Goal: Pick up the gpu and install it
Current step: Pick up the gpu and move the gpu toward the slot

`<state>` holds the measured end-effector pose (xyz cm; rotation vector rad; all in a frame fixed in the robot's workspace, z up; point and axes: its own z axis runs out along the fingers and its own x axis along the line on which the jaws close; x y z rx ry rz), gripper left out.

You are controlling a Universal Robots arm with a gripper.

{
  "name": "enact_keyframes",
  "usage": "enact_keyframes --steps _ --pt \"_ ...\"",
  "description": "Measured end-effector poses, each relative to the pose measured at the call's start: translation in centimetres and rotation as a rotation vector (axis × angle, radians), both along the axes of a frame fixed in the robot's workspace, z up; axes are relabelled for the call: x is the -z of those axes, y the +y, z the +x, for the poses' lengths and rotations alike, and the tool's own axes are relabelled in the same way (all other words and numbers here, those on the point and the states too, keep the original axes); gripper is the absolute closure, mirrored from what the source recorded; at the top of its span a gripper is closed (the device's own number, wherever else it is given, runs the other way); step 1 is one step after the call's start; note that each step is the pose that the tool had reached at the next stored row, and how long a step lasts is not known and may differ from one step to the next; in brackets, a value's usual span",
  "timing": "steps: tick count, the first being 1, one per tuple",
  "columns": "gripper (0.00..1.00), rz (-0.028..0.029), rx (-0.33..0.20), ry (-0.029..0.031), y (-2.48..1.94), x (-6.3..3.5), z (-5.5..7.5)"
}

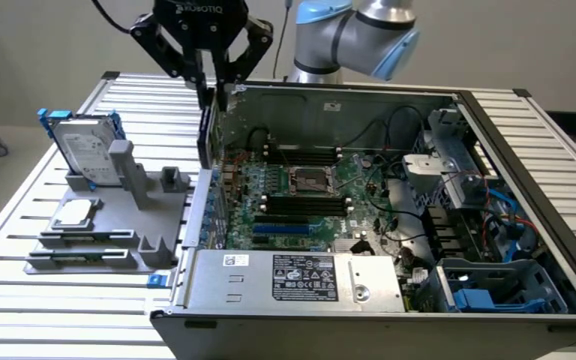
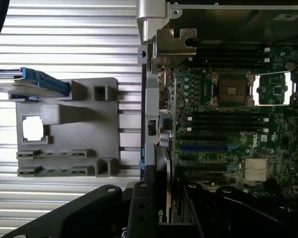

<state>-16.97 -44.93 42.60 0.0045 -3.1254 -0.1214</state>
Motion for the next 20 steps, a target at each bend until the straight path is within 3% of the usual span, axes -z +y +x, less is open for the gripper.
enact_keyframes --steps 12,20 --pt "0.74 -0.0051 0.0 0.0 0.03 1.99 5.4" --pt "0.74 -0.0075 0.0 0.0 0.37 3.44 9.1"
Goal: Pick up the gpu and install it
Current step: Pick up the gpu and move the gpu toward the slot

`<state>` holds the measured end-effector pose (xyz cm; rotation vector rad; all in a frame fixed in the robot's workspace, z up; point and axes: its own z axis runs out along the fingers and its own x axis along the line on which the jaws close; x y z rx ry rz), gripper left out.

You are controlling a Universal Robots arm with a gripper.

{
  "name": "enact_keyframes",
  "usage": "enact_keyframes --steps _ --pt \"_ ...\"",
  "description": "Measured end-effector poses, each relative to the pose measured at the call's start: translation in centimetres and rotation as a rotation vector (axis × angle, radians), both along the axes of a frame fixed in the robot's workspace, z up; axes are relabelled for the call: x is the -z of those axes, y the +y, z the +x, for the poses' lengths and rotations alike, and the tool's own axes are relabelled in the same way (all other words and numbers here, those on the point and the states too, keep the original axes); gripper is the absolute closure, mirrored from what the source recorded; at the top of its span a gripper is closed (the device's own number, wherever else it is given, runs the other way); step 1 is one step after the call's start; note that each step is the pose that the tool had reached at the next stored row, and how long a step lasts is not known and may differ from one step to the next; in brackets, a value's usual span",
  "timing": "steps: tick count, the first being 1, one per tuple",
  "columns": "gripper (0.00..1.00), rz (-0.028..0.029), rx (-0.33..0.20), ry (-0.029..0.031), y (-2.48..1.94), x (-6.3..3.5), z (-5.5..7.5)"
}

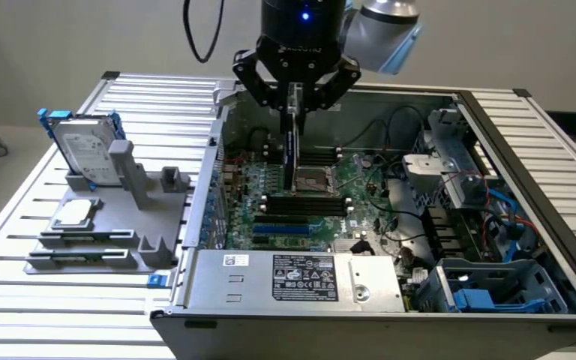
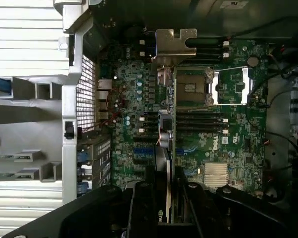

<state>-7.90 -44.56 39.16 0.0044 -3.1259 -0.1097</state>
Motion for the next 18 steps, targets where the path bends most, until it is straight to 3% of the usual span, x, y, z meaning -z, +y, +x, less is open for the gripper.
enact_keyframes --steps 10,12,18 --pt "0.74 -0.0003 0.0 0.0002 0.07 1.8 3.3" --pt "0.74 -0.0005 0.0 0.0059 0.06 1.87 3.3" --pt "0.74 -0.0002 0.001 0.0057 0.06 1.88 3.3"
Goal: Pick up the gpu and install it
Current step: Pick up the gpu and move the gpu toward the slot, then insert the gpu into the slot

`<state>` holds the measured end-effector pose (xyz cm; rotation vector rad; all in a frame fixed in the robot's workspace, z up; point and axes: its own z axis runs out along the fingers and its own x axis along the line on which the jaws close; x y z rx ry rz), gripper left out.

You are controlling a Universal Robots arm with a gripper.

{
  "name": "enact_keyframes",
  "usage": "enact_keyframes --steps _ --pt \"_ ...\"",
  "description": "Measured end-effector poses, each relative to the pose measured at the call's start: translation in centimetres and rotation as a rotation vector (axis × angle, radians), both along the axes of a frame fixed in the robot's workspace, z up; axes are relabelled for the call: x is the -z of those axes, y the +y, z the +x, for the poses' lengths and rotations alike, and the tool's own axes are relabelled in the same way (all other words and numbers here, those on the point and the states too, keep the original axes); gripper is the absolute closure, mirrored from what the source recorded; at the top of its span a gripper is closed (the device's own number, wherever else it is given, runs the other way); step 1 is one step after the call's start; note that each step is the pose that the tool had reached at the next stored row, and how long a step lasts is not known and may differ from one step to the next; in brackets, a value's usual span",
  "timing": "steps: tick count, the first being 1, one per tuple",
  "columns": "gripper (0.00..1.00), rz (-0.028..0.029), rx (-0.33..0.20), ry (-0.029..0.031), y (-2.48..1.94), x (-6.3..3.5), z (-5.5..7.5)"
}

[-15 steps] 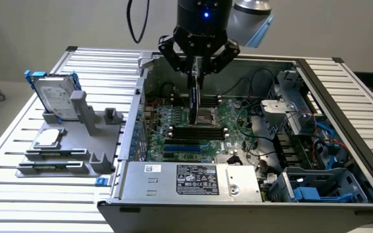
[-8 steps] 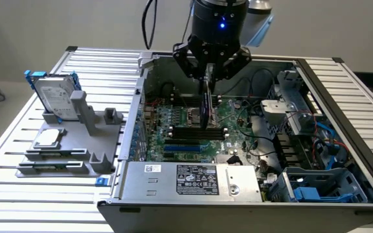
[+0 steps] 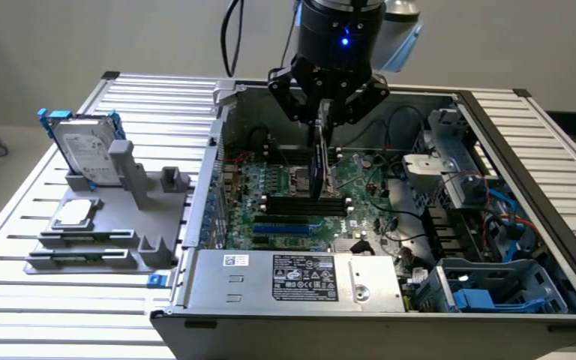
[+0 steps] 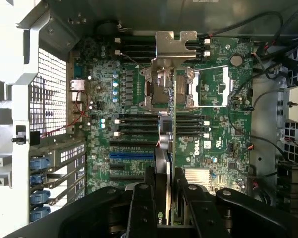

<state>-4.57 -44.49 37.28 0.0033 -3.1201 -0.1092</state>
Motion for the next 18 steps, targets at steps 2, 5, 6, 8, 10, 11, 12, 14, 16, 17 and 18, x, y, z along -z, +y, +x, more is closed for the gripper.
enact_keyframes --steps 2,5,6,8,10,11,12,14,16,17,18 --pt "0.74 0.0001 0.001 0.0 0.0 0.0 0.0" --pt "0.74 0.0001 0.001 0.0 0.0 0.0 0.0" --pt "0.74 0.0 0.001 0.0 0.0 0.0 0.0" --pt "0.74 0.0001 0.001 0.0 0.0 0.0 0.0" --pt "0.74 0.0001 0.001 0.0 0.0 0.0 0.0" --pt "0.74 0.0001 0.001 0.0 0.0 0.0 0.0" --pt "0.74 0.0003 0.001 -0.0001 0.0 0.08 0.0" --pt "0.74 0.0011 -0.005 -0.0017 -0.04 0.12 0.0" --pt "0.74 0.0013 -0.033 -0.0062 -0.04 0.14 0.01" --pt "0.74 0.0013 -0.051 -0.0082 -0.04 0.16 0.02" --pt "0.74 0.0014 -0.069 -0.0098 -0.04 0.18 0.02"
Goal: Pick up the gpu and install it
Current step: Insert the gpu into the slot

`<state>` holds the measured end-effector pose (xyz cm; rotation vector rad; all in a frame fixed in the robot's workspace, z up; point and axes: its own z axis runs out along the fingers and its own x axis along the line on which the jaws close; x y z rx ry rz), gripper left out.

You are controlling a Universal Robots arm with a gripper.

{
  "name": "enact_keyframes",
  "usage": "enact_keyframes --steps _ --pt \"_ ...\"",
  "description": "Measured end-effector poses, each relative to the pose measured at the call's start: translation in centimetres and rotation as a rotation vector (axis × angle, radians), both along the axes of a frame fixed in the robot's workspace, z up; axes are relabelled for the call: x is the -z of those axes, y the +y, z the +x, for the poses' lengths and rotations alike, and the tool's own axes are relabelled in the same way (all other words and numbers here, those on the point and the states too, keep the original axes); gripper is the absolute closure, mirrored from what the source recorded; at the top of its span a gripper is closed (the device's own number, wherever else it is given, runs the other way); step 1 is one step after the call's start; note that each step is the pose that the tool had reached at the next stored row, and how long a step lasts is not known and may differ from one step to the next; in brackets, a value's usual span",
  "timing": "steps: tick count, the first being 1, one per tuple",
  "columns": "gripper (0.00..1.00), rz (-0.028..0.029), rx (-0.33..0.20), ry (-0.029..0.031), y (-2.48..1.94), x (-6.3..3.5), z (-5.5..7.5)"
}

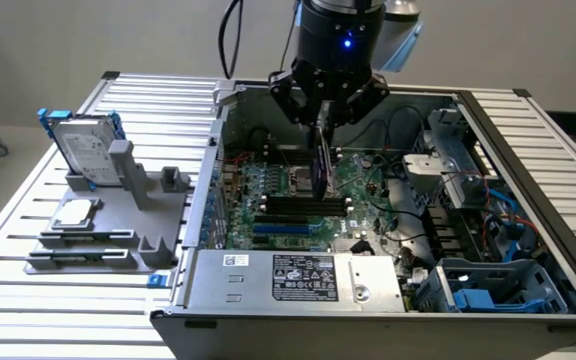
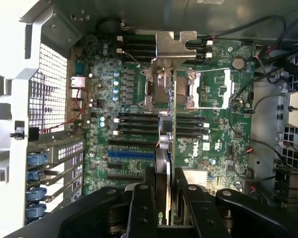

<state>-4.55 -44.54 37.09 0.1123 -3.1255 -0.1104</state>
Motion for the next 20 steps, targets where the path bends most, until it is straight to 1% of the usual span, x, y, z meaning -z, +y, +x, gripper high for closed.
enact_keyframes --steps 2,6,20 --pt "0.74 0.0 -0.036 -0.0026 0.0 0.07 -0.01" --pt "0.74 0.0001 -0.109 -0.0041 0.0 0.2 -0.01" --pt "0.74 0.0006 -0.364 -0.0044 0.0 0.65 -0.01"
